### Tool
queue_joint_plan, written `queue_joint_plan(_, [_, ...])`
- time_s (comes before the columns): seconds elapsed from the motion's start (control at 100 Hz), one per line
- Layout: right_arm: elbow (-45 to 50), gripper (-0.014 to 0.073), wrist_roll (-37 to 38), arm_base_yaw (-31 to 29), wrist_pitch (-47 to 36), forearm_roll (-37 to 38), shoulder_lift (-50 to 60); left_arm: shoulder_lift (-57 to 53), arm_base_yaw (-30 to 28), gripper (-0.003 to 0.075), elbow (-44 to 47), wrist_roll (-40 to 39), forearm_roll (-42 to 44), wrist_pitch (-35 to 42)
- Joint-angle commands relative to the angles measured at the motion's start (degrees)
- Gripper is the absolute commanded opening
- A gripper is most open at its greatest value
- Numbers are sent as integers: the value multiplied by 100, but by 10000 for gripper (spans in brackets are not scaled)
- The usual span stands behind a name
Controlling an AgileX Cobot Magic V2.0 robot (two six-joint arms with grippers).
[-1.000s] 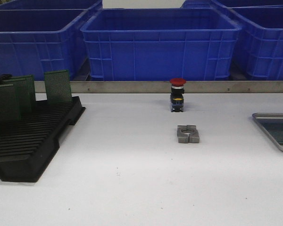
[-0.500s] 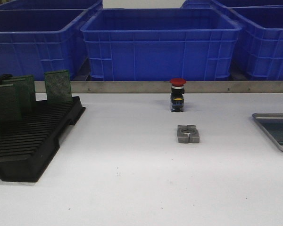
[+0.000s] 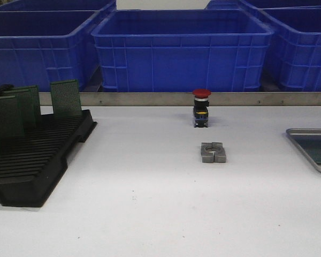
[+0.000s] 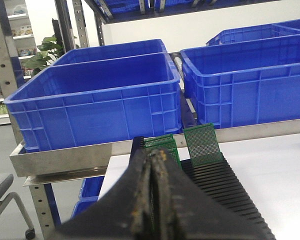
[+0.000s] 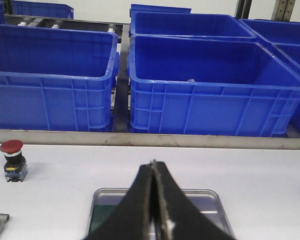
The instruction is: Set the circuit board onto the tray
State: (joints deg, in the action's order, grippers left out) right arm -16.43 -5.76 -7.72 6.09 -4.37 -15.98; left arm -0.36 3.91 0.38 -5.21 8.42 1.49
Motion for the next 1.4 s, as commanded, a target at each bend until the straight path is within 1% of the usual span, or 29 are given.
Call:
queue_joint_plan(0.0, [-93, -69, 191, 76, -609, 292, -37, -200, -14, -18, 1, -62, -22, 416])
queue_joint_plan(0.23, [514, -69, 213, 803, -1661, 678, 337, -200, -14, -18, 1, -62, -22, 416])
queue_joint_plan(0.35, [900, -69, 241, 1002, -1931, 709, 611, -200, -14, -18, 1, -62, -22, 416])
queue_joint_plan(0.5, [1299, -69, 424, 1009, -1952, 709, 966, -200, -14, -18, 1, -62, -22, 416])
queue_joint_plan(0.7, [1721, -69, 424, 1009, -1952, 709, 1412, -200, -14, -18, 1, -62, -22, 416])
queue_joint_plan(0.83, [1715, -69, 424, 1009, -1619, 709, 1659, -200, -14, -18, 1, -62, -22, 416])
queue_joint_plan(1.17, [1715, -69, 424, 766, -1617, 709, 1779, -200, -14, -18, 1, -62, -22, 416])
queue_joint_plan(1.39, [1715, -69, 424, 758, -1629, 709, 1779, -200, -14, -18, 1, -62, -22, 416])
